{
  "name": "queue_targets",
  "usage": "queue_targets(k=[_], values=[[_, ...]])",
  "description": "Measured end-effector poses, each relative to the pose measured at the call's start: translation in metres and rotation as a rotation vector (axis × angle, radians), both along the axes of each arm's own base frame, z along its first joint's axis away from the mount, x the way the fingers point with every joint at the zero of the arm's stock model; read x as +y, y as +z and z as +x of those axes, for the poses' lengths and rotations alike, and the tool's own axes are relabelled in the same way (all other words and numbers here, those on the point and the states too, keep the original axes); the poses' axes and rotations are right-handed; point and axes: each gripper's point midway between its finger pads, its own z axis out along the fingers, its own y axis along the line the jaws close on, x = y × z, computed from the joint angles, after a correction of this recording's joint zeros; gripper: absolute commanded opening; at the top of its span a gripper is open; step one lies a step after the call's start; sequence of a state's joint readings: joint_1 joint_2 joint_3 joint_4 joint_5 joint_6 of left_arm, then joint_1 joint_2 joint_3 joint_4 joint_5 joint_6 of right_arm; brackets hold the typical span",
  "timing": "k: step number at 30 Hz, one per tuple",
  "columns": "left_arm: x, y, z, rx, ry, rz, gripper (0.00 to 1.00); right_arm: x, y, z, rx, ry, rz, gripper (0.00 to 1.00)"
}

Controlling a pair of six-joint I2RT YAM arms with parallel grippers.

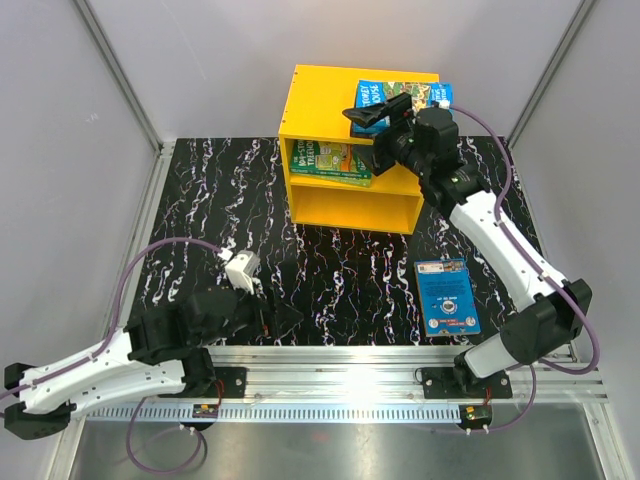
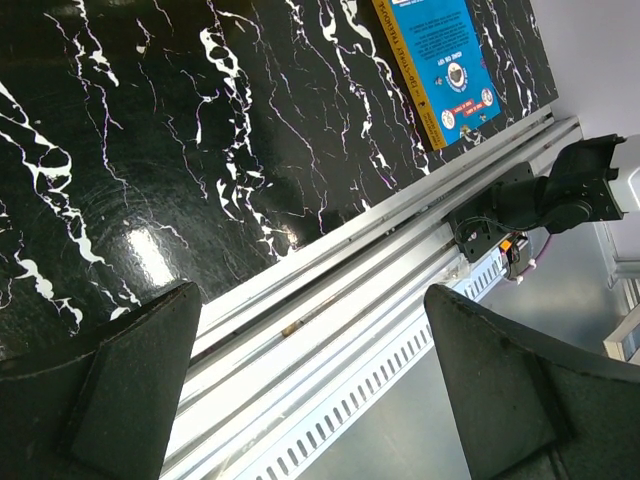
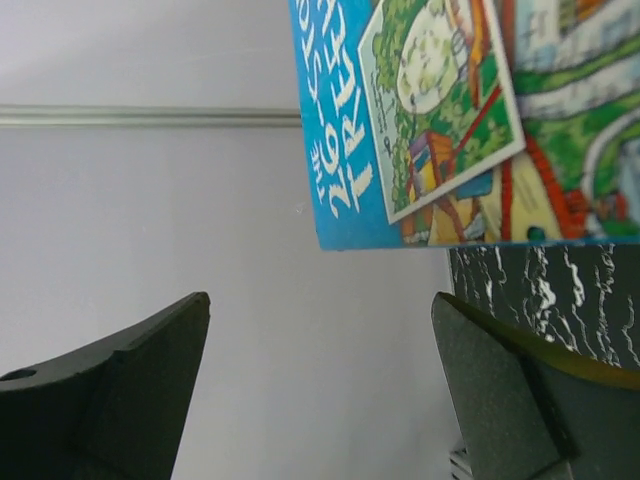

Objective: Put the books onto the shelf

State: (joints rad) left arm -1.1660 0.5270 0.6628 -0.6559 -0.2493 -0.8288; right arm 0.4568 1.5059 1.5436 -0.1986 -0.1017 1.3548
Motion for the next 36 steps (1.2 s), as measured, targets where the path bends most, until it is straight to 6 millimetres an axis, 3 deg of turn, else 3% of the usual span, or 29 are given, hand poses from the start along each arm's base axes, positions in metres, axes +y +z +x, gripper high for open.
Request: queue_targets(k=[4,7,11,15,19,23,27,30,36], values=[[-0.002,0.0,0.002,-0.004,0.001,0.001,0.98,-0.002,-0.012,-0.009,-0.002,0.03,-0.081,1.0],[-0.009,-0.002,0.004,-0.005,-0.003,0.008,0.98,-0.028,-0.038,-0.028,0.022,-0.018,-0.237,1.0],[-0.027,-0.011,0.007,0.008,-0.032,0.022,0.98,-0.115,-0.101,-0.079,0.145,-0.233,-0.531,1.0],[-0.052,-0.025,0.008,0.035,-0.083,0.043,0.97,-0.195,-0.142,-0.122,0.24,-0.434,-0.692,1.0],[-0.075,-0.048,0.005,0.086,-0.149,0.09,0.95,-0.249,-0.189,-0.144,0.378,-0.575,-0.803,1.0],[-0.084,-0.06,0.0,0.12,-0.189,0.112,0.95,-0.274,-0.252,-0.147,0.578,-0.6,-0.853,1.0],[-0.087,-0.051,0.0,0.106,-0.194,0.078,0.96,-0.302,-0.323,-0.163,0.817,-0.609,-0.809,1.0],[-0.085,-0.044,0.0,0.094,-0.19,0.051,0.97,-0.31,-0.341,-0.169,0.875,-0.615,-0.774,1.0],[-0.08,-0.048,0.001,0.087,-0.171,0.052,0.97,-0.3,-0.352,-0.15,0.815,-0.575,-0.706,1.0]])
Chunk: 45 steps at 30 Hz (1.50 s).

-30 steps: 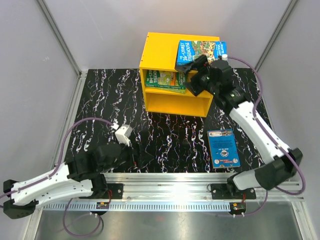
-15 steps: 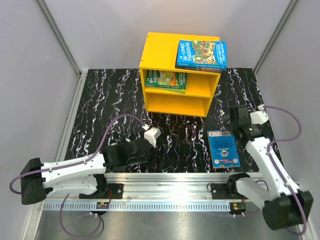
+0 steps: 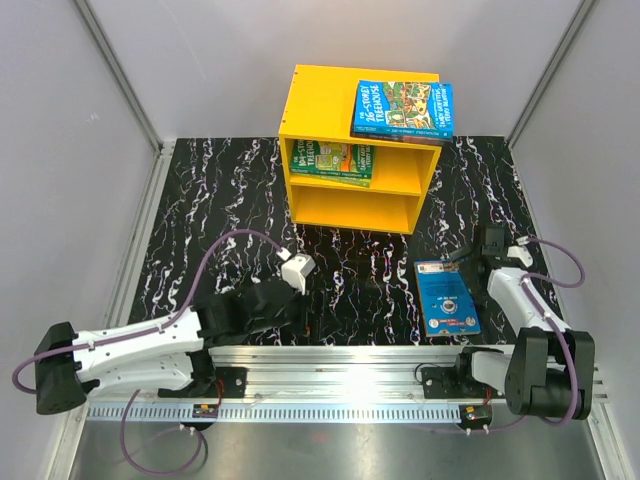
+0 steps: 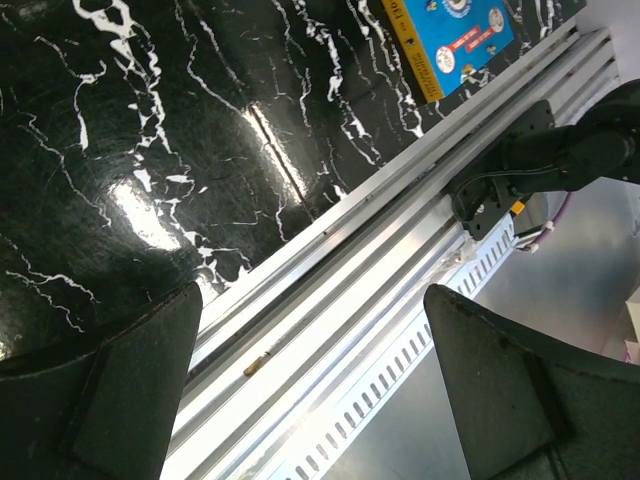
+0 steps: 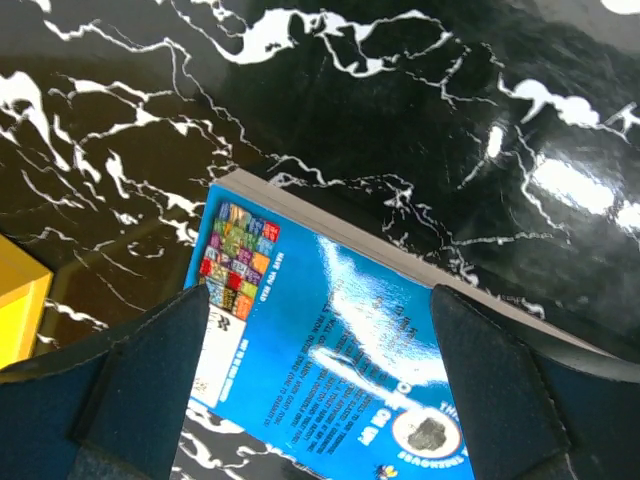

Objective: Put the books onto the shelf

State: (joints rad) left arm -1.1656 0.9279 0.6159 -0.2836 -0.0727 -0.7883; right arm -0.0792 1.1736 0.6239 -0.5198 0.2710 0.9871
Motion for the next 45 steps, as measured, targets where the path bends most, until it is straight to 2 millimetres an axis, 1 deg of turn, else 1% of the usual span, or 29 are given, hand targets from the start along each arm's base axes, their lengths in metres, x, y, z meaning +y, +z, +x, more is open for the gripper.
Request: queue_targets(k=[1,4,5,7,9,12,15,17,19,20,22,24,25,26,27,29,30,31,33,35,37,39,40,42,45], values=[[0.001,-0.002,0.0,0.002,0.003,0.006,0.97,0.003,-0.006,0.0,-0.004,0.012,0.013,1.0],[0.0,-0.009,0.004,0.007,0.015,0.027,0.97,0.009,-0.005,0.013,-0.086,0.033,0.047,0.98],[-0.001,-0.011,0.005,0.006,0.019,0.031,0.97,0.013,-0.004,0.018,-0.13,0.046,0.07,0.95],[-0.003,-0.017,0.01,0.01,0.033,0.046,0.97,0.024,0.0,0.03,-0.224,0.078,0.12,0.94],[-0.005,-0.024,0.02,0.01,0.056,0.057,0.97,0.036,0.003,0.036,-0.292,0.115,0.167,0.93],[-0.009,-0.038,0.038,0.019,0.1,0.068,0.97,0.051,0.009,0.037,-0.346,0.172,0.218,0.91],[-0.016,-0.06,0.057,0.044,0.142,0.086,0.96,0.068,0.011,0.028,-0.351,0.232,0.265,0.91],[-0.021,-0.083,0.066,0.085,0.17,0.112,0.95,0.078,0.011,0.018,-0.331,0.267,0.288,0.91],[-0.03,-0.102,0.071,0.135,0.182,0.131,0.93,0.084,0.011,0.008,-0.312,0.292,0.304,0.9],[-0.041,-0.103,0.075,0.145,0.185,0.104,0.92,0.087,0.011,0.002,-0.304,0.3,0.314,0.89],[-0.067,-0.094,0.084,0.159,0.173,0.038,0.91,0.096,0.011,-0.006,-0.306,0.326,0.34,0.89],[-0.084,-0.095,0.087,0.184,0.164,0.004,0.91,0.113,0.01,-0.016,-0.303,0.373,0.379,0.89],[-0.087,-0.098,0.086,0.196,0.163,0.0,0.91,0.121,0.01,-0.02,-0.303,0.397,0.399,0.89],[-0.092,-0.097,0.087,0.202,0.163,-0.02,0.91,0.13,0.011,-0.025,-0.3,0.421,0.417,0.88],[-0.094,-0.097,0.086,0.209,0.164,-0.028,0.91,0.14,0.011,-0.03,-0.297,0.448,0.438,0.87],[-0.095,-0.096,0.085,0.221,0.168,-0.037,0.91,0.154,0.011,-0.039,-0.279,0.489,0.463,0.88],[-0.095,-0.096,0.085,0.223,0.169,-0.037,0.91,0.157,0.012,-0.044,-0.261,0.507,0.463,0.91],[-0.095,-0.096,0.085,0.224,0.169,-0.038,0.91,0.157,0.012,-0.048,-0.234,0.513,0.451,0.93],[-0.095,-0.097,0.084,0.227,0.17,-0.036,0.91,0.145,0.016,-0.049,-0.192,0.497,0.37,0.97],[-0.095,-0.097,0.084,0.227,0.17,-0.034,0.91,0.132,0.033,-0.039,-0.211,0.482,0.278,0.97],[-0.095,-0.097,0.084,0.228,0.17,-0.032,0.91,0.126,0.048,-0.028,-0.251,0.488,0.22,0.97],[-0.093,-0.096,0.082,0.231,0.17,-0.026,0.91,0.12,0.053,-0.021,-0.245,0.49,0.172,0.98],[-0.091,-0.097,0.081,0.232,0.17,-0.022,0.91,0.117,0.053,-0.018,-0.234,0.488,0.146,0.98],[-0.087,-0.097,0.079,0.233,0.172,-0.017,0.91,0.11,0.044,-0.014,-0.193,0.479,0.104,0.98],[-0.084,-0.097,0.076,0.234,0.171,-0.015,0.91,0.105,0.019,-0.021,-0.113,0.475,0.082,0.96]])
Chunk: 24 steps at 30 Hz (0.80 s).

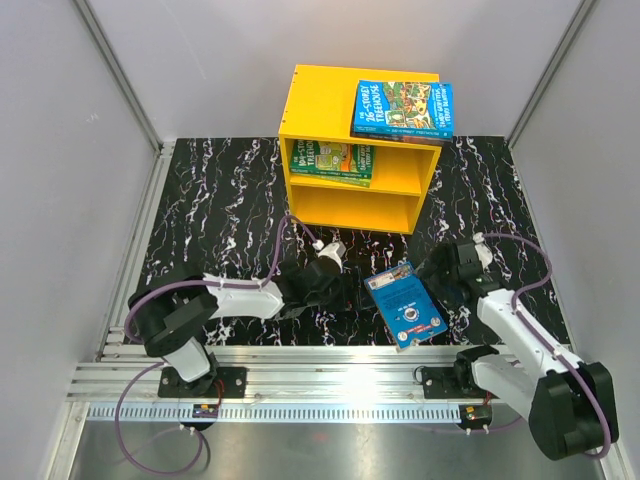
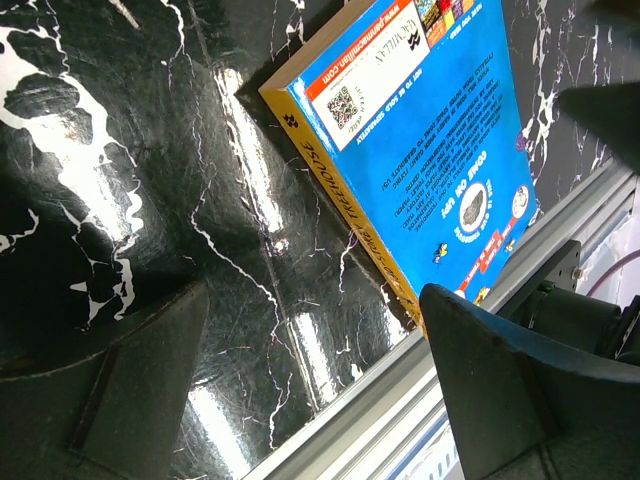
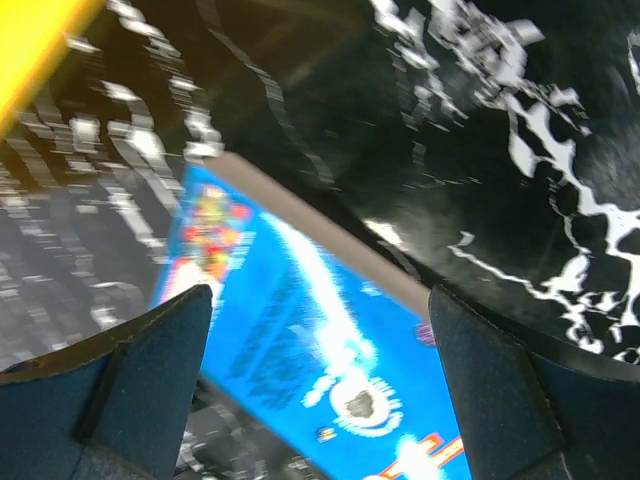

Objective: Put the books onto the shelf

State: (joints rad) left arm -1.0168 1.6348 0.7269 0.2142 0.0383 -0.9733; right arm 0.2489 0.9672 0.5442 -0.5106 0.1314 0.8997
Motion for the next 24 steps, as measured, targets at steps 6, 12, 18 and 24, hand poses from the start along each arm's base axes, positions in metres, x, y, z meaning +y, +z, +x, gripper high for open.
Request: queue_targets(k=[6,12,18,24], values=[[-0.003,0.0,0.0,0.001,-0.006,-0.011,0.91,0.001,-0.041,-0.016,0.1,0.008,0.002,0.9],[-0.021,0.0,0.005,0.003,-0.015,-0.065,0.9,0.028,-0.037,0.006,-0.006,0.047,0.15,0.79],[-0.032,-0.001,0.011,0.012,0.006,-0.071,0.9,0.042,-0.04,0.015,-0.078,0.062,0.233,0.57],[-0.032,0.0,0.015,0.026,0.049,-0.073,0.89,0.062,-0.048,0.022,-0.127,0.069,0.201,0.34]])
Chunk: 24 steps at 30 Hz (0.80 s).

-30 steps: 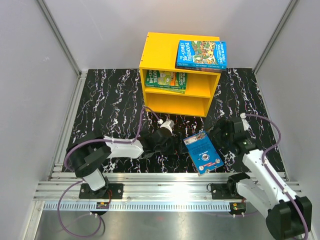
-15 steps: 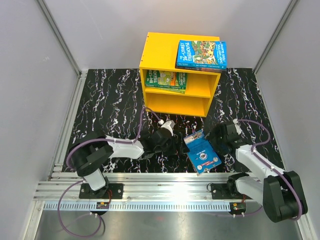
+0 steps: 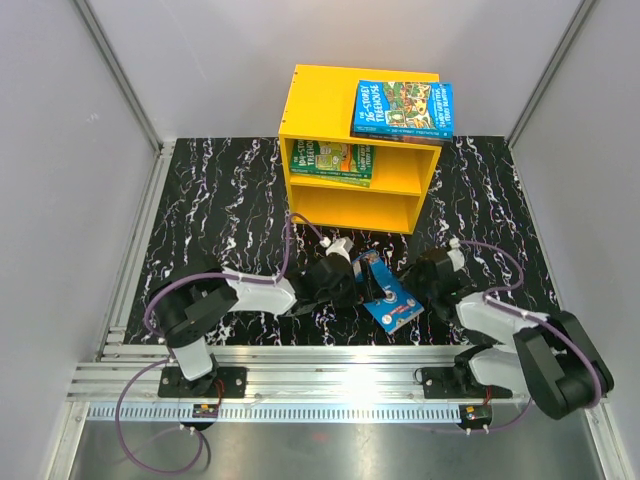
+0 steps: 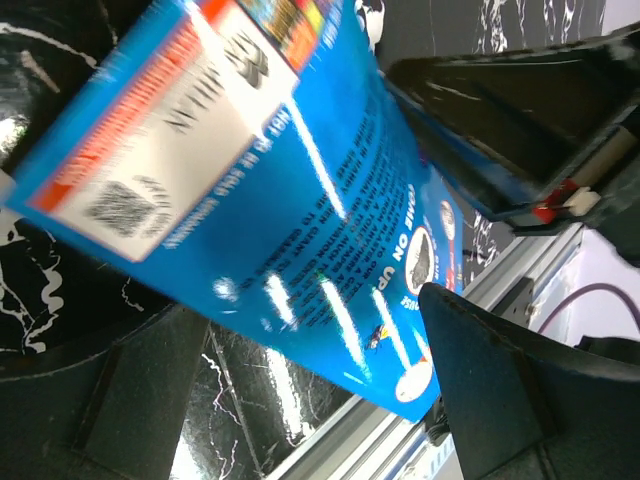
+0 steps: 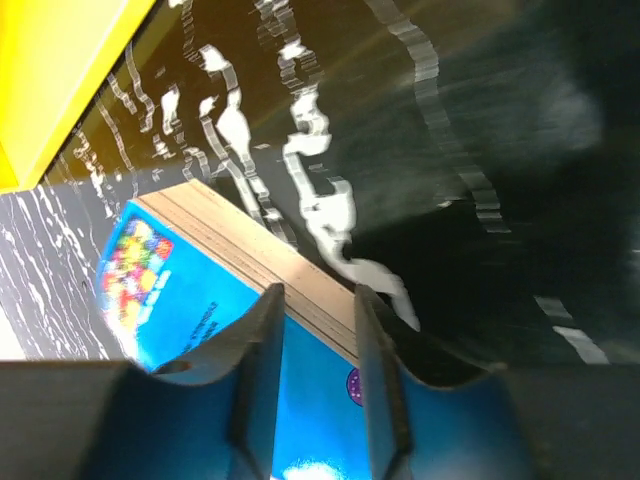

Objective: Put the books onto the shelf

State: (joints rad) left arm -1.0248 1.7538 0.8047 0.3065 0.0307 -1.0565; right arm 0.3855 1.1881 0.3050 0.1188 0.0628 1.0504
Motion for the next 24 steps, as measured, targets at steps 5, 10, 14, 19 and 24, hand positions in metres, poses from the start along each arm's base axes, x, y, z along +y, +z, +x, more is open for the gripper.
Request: queue_targets(k=[5,10,14,19,24], values=[[0.007,0.001,0.004,-0.009,0.049,0.022,0.9,0.051,-0.002,0.005,-0.014,0.062,0.043,0.24],[0.024,-0.001,0.005,-0.027,0.079,0.091,0.88,0.086,-0.004,0.004,-0.02,0.102,0.103,0.2],[0.032,-0.003,0.005,-0.036,0.097,0.105,0.81,0.094,-0.004,0.003,-0.025,0.098,0.122,0.2],[0.044,-0.01,0.003,-0.039,0.117,0.141,0.46,0.096,-0.004,0.0,-0.016,0.099,0.125,0.19],[0.062,-0.009,-0.008,-0.044,0.11,0.194,0.0,0.098,-0.003,-0.027,0.03,0.157,0.114,0.19]])
